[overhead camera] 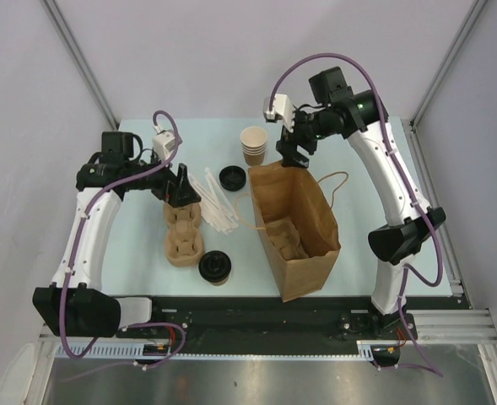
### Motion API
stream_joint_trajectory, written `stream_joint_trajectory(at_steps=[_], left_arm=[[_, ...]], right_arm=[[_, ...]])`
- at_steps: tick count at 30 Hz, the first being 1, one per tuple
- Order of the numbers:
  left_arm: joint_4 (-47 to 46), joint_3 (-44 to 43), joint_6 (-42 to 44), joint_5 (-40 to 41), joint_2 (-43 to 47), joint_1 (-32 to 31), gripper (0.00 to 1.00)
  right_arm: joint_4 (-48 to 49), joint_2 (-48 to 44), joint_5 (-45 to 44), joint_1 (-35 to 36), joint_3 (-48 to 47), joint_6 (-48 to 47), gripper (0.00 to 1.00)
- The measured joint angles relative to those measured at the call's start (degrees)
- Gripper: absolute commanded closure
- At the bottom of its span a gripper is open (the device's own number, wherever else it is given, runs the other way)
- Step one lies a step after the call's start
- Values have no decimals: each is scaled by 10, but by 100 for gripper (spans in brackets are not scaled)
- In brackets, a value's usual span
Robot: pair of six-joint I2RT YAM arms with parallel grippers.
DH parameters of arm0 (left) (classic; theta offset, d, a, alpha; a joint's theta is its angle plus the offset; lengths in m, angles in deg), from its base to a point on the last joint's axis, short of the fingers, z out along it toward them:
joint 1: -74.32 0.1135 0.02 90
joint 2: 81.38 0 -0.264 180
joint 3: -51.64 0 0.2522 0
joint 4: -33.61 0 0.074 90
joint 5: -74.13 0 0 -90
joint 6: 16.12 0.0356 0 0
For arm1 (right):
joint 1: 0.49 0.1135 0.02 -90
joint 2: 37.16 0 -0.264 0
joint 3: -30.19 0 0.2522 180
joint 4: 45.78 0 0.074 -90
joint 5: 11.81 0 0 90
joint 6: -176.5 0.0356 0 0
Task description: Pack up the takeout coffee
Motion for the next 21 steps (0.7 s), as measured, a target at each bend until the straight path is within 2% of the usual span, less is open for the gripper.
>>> stream_joint_trajectory(at_steps=[1, 4, 6, 8, 9, 10, 11, 21], left_arm=[[0, 1, 2, 0, 0, -2, 0], [5, 1, 15, 2, 0, -5, 1], [13, 1, 28, 4, -1, -5, 1], [21, 1, 38, 6, -4, -5, 1], [24, 1, 40, 10, -5, -6, 0], [25, 1, 42, 15, -6, -6, 0], [26, 1, 45, 18, -7, -6, 1], [42, 10, 137, 15, -2, -28, 0]], right_arm=[[-1, 2, 2, 1, 0, -9, 36], [-1, 6, 5, 5, 5, -28, 51], [-2, 6, 6, 8, 11, -39, 55], [-4, 7, 6, 12, 15, -49, 65], [-4, 7, 6, 13, 16, -54, 72], [-4, 7, 6, 15, 19, -58, 92], [-4, 6, 6, 16, 22, -62, 100], [-6, -14, -5, 12, 33, -64, 100]])
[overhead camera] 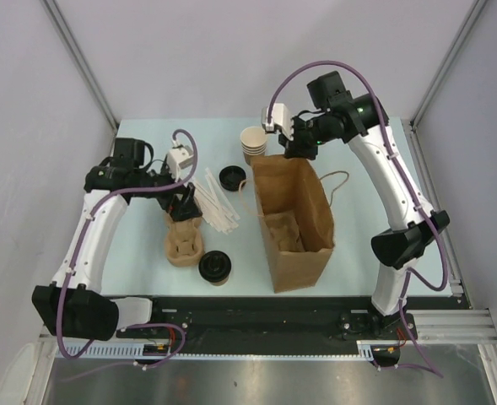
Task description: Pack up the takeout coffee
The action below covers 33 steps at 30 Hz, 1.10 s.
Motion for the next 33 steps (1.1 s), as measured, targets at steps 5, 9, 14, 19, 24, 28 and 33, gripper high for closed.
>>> stream_joint_trajectory(at_steps=[5, 9, 14, 19, 24, 28, 33], left_arm=[[-7, 75, 55, 18, 33, -64, 0], [-7, 121, 83, 30, 49, -107, 0], [-22, 166, 94, 39, 75, -128, 0], [-41, 199, 99, 55, 99, -162, 0], [-61, 235, 99, 68, 110, -201, 0], [-68, 261, 99, 77, 119, -229, 1], [-77, 280, 102, 77, 146, -248, 0]], right_arm=[[-4, -29, -10, -15, 0, 8, 100], [-5, -38, -10, -29, 1, 19, 100], [-3, -48, -12, -37, 45, 42, 100], [-3, -50, -18, -37, 72, 57, 100], [-2, -50, -20, -37, 72, 70, 100], [-2, -50, -20, -37, 74, 75, 100], [-1, -53, -22, -37, 81, 77, 100]])
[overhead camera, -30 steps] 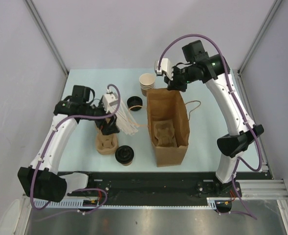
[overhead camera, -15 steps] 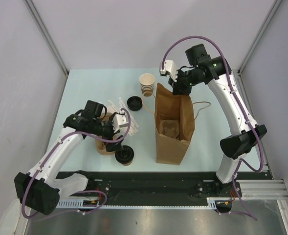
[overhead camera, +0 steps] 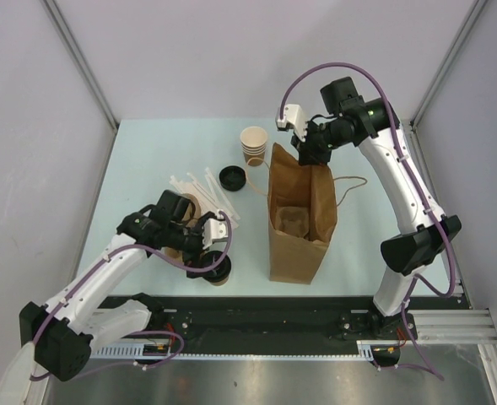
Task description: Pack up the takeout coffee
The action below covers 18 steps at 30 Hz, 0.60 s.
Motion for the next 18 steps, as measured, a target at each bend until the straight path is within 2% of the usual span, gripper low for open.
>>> stream_joint_trajectory(at_steps=[18], left_arm=[[2, 1, -3, -10, -10, -18, 0]], right_arm=[[13, -15, -2, 0, 33, 0, 100]])
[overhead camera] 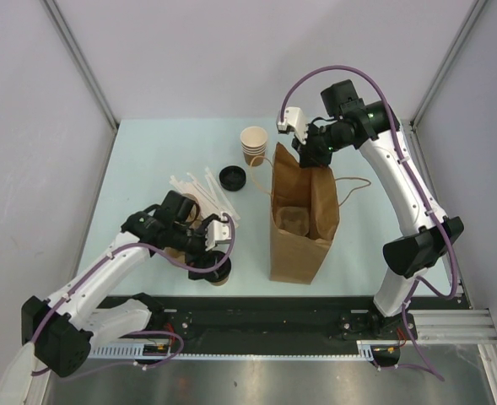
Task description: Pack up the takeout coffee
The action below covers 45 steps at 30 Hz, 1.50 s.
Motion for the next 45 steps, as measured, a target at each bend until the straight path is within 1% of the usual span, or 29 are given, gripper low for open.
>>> stream_joint_trajectory(at_steps=[9, 27, 37, 40, 43, 45], left_arm=[[-23, 7, -2, 27, -6, -14, 1], [-28, 18, -1, 37, -38, -18, 1], [-35, 27, -1, 40, -40, -19, 2], [-38, 28, -1, 42, -44, -19, 4], [-39, 28, -1, 41, -44, -19, 10], [-41, 28, -1, 43, -44, -19, 15]], right_arm=[[5, -3, 0, 0, 3, 0, 100], [6, -3, 0, 0, 5, 0, 100], [6, -3, 0, -1, 5, 0, 100], [6, -3, 1, -1, 5, 0, 100], [6, -3, 1, -1, 5, 0, 100], [6, -3, 1, -1, 5, 0, 100]])
